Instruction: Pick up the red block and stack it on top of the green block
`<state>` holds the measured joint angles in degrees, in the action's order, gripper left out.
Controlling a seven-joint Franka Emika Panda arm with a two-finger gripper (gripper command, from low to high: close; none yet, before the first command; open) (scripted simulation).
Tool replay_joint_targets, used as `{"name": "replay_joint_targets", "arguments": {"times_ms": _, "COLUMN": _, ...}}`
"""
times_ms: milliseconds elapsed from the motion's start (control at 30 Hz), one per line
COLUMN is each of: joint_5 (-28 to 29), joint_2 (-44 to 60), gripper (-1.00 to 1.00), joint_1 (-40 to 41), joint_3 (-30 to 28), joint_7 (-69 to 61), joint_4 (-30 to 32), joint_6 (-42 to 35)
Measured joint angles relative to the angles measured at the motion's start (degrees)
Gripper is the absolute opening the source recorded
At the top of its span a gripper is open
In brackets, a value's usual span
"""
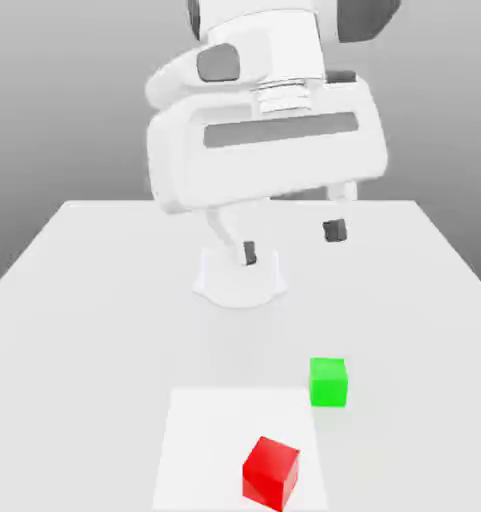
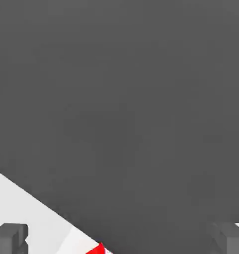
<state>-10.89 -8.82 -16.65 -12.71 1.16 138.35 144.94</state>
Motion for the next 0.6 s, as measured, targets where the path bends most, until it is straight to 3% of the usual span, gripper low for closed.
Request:
{"name": "replay_joint_targets", "arguments": {"times_ms": 167, "joint_5": -0.35, "joint_2": 9.99, "gripper": 0.0, "joint_1": -1.31, "joint_3": 0.22, "joint_7": -10.69, "joint_4": 1.95, "joint_6": 3.99}}
{"name": "replay_joint_targets", "arguments": {"times_ms": 367, "joint_5": 3.85, "joint_2": 21.01, "gripper": 0.0, "joint_1": -0.98, "joint_3": 0.44, "joint_7": -18.88, "joint_4": 3.97, "joint_6": 9.79}}
{"name": "replay_joint_targets", "arguments": {"times_ms": 500, "joint_5": 0.9, "joint_2": 29.23, "gripper": 0.0, "joint_1": 1.31, "joint_3": 3.41, "joint_7": -21.98, "joint_4": 2.89, "joint_6": 16.33}}
{"name": "replay_joint_targets", "arguments": {"times_ms": 533, "joint_5": 0.36, "joint_2": 30.54, "gripper": -1.0, "joint_1": 1.82, "joint_3": 4.03, "joint_7": -22.4, "joint_4": 2.7, "joint_6": 17.39}}
{"name": "replay_joint_targets", "arguments": {"times_ms": 600, "joint_5": 0.36, "joint_2": 30.54, "gripper": -1.0, "joint_1": 1.82, "joint_3": 4.03, "joint_7": -22.39, "joint_4": 2.7, "joint_6": 17.37}}
